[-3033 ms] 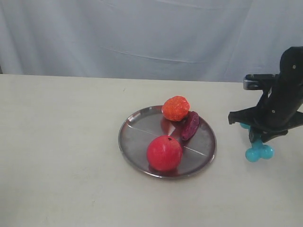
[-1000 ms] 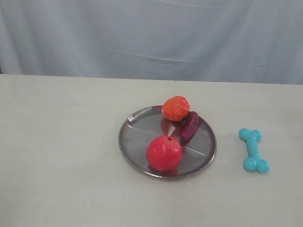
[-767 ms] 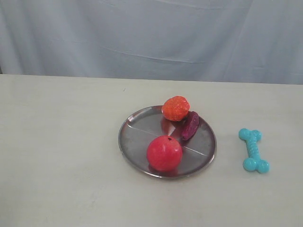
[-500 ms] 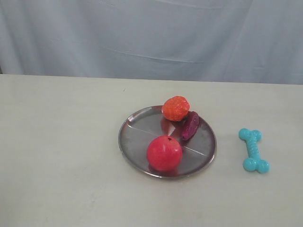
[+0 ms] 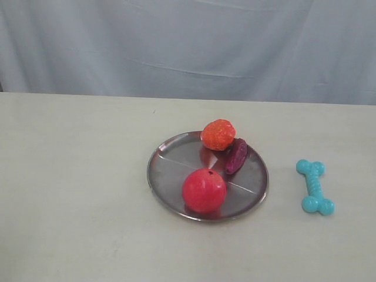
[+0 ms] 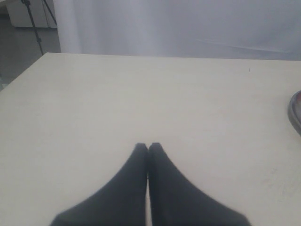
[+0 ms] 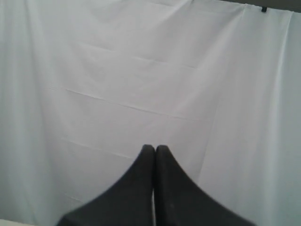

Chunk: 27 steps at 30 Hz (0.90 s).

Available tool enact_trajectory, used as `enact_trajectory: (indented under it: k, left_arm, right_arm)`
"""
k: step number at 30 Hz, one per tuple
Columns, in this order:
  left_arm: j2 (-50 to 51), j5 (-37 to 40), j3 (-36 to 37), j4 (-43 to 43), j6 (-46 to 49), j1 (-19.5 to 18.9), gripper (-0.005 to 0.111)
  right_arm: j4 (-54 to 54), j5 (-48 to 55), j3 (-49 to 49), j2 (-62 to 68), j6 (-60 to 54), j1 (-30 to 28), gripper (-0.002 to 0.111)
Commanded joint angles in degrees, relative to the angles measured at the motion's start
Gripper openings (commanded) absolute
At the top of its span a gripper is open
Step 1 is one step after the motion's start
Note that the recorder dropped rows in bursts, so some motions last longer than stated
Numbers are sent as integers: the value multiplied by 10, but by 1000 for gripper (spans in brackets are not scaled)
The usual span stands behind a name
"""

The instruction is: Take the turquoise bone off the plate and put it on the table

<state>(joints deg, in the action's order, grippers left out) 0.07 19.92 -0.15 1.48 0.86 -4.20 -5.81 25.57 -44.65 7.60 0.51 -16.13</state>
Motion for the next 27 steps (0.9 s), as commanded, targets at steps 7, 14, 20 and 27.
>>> enact_trajectory:
  k: [7, 14, 20, 27]
  left_arm:
    - [-1, -3, 1, 0, -2, -3, 0]
    - [-1, -3, 1, 0, -2, -3, 0]
    - [-1, -3, 1, 0, -2, -3, 0]
    - [-1, -3, 1, 0, -2, -3, 0]
  right_arm:
    - [-3, -81, 282, -76, 85, -4, 0]
    - [-3, -196, 425, -76, 82, -4, 0]
    - [12, -56, 447, -76, 71, -4, 0]
    - [12, -56, 447, -76, 72, -4, 0]
